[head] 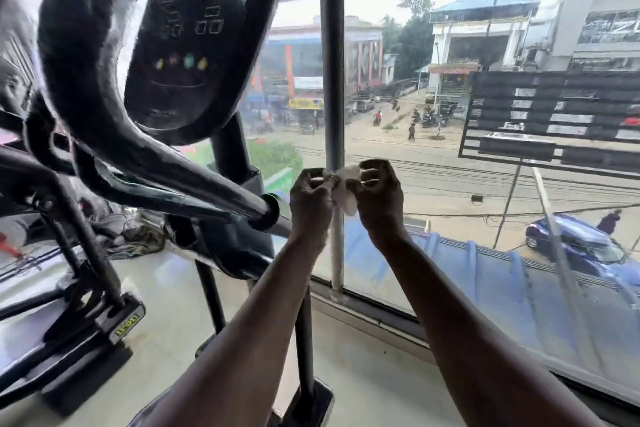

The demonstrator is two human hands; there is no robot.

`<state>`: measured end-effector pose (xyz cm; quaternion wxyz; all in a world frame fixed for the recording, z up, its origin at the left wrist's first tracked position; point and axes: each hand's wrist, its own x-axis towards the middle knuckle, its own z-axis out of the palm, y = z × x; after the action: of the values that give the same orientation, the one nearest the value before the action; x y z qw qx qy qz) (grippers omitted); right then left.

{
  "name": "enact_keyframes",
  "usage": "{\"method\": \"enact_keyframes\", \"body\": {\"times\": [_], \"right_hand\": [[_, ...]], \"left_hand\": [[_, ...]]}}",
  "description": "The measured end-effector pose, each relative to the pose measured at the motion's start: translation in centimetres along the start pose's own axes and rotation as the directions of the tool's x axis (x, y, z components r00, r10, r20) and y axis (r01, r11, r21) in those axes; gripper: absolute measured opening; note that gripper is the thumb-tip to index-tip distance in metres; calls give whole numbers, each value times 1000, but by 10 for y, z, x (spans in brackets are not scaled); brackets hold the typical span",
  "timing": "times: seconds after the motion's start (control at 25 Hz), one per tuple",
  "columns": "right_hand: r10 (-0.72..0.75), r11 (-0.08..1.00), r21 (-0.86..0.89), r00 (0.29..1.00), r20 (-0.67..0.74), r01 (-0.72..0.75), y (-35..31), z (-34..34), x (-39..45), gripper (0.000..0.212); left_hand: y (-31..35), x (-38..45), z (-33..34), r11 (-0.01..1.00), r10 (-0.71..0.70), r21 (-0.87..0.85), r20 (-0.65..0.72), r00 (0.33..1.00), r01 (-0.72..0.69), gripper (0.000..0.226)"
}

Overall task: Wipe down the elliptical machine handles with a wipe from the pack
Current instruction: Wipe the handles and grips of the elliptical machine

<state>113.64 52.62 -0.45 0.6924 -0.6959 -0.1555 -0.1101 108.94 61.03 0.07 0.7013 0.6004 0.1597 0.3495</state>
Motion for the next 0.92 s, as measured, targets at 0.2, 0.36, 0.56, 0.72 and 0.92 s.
{"method": "enact_keyframes", "body": {"times": [0.2, 0.36, 0.56, 0.72, 0.92], "right_hand": [[-139, 988, 116, 895, 424, 99, 1, 14, 49, 20], [-121, 983, 178, 880, 460, 42, 3, 41, 73, 19], [-134, 964, 266, 851, 508, -7, -2, 68, 100, 8], [-247, 905, 419, 715, 654, -70, -5, 100, 116, 10], [-436, 844, 512, 353, 828, -159, -6, 136, 90, 17]], "left_hand": [[12, 40, 20, 996, -18, -91, -197, 980, 0, 21], [21, 69, 19, 993, 8, -110, -314, 949, -45, 19], [31, 88, 12, 997, 51, -36, -298, 953, -65, 18], [42, 96, 0, 980, 197, 97, -450, 871, -172, 10], [48, 77, -13, 902, 432, 362, -721, 542, -237, 9]]}}
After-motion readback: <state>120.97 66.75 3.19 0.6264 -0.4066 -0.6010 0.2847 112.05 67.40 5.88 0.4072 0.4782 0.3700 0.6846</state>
